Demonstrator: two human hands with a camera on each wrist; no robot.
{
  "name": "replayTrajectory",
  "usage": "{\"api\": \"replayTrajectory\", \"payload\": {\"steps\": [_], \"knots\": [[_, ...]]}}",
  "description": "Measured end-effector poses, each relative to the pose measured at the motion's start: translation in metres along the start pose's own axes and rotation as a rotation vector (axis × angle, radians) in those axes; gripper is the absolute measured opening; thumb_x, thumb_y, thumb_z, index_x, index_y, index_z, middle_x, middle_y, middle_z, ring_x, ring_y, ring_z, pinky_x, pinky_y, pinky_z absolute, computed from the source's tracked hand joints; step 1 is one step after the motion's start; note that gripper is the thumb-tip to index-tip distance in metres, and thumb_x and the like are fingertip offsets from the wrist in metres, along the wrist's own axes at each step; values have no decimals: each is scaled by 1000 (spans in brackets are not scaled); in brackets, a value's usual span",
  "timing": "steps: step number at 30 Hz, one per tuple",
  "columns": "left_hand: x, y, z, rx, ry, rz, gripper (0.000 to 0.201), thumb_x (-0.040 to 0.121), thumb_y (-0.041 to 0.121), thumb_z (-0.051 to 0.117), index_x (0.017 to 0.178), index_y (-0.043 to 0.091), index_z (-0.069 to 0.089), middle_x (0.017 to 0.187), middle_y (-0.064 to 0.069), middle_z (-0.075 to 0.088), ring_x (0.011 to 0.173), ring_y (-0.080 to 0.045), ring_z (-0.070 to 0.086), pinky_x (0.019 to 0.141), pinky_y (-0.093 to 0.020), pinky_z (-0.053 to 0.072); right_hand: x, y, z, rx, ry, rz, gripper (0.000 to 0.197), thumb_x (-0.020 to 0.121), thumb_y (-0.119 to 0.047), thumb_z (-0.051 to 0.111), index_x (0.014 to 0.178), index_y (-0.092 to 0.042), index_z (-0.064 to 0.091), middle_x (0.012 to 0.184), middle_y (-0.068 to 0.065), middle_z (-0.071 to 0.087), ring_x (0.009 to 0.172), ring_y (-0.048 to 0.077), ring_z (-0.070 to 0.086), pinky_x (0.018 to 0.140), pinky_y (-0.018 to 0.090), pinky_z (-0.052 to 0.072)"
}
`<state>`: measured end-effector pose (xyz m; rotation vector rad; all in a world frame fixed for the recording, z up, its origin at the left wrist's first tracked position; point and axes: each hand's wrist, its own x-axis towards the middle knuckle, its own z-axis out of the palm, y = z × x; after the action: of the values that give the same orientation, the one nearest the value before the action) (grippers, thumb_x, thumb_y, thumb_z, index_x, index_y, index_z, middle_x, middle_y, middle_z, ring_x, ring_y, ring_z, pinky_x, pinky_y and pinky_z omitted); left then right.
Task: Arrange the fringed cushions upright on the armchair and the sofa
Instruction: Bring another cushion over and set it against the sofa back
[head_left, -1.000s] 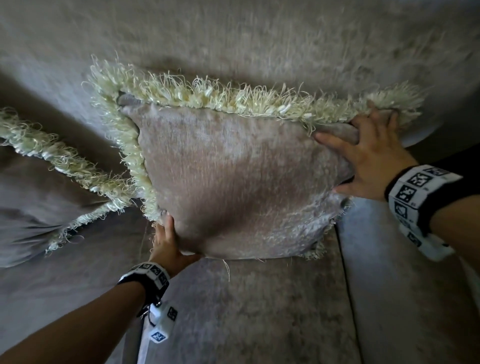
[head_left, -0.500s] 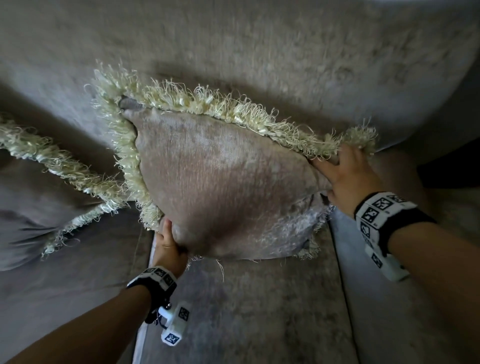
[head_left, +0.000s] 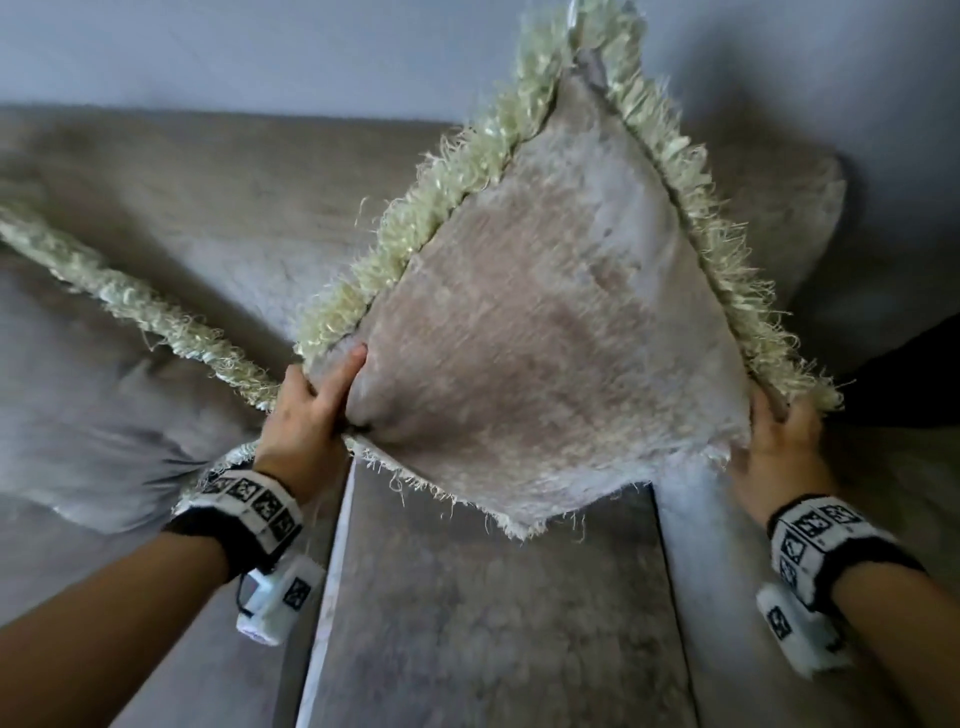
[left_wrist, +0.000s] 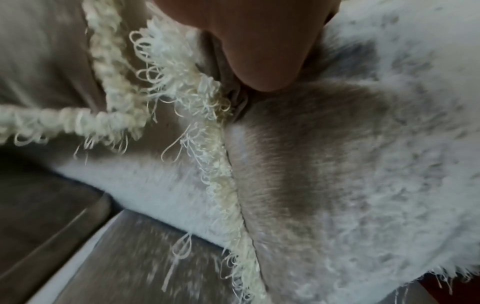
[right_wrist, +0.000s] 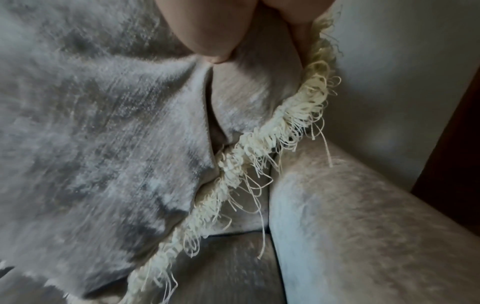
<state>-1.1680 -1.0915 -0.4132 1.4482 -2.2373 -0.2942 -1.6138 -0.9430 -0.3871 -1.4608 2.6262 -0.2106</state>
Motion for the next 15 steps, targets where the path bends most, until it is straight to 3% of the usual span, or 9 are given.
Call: {"api": "replayTrajectory", "payload": {"steps": [4,8,11,15], "knots": [[12,-8,-9,78,38,17,106,65,-10,72,145,38,22,94,-20,39,68,-38,46,52,-44,46,14,-11,7,16,65,-26,86,73,-7,70,138,-30,19,123,18,26,110,47,37,91,58,46],[10,-18,14,132,-9,8,102,67,-6,75,147,32,25,94,-18,40,72,-32,43,53,-41,42,17,-21,36,31,47,-34,79,76,5,68,144,-14,34,129,31,30,121,48,30,95,51,38],[0,-27,41,181,-69,-37,100,73,0,74,149,35,20,93,-15,40,74,-28,40,54,-40,42,17,-22,70,33,16,-39,80,75,7,68,144,-16,35,128,26,27,122,47,27,93,53,41],[-6,-41,68,249,-105,-77,111,72,-9,65,150,44,7,93,-16,41,73,-31,46,49,-43,49,20,-24,103,36,-16,8,81,73,8,68,141,-19,34,121,21,31,116,45,30,86,53,46]]}}
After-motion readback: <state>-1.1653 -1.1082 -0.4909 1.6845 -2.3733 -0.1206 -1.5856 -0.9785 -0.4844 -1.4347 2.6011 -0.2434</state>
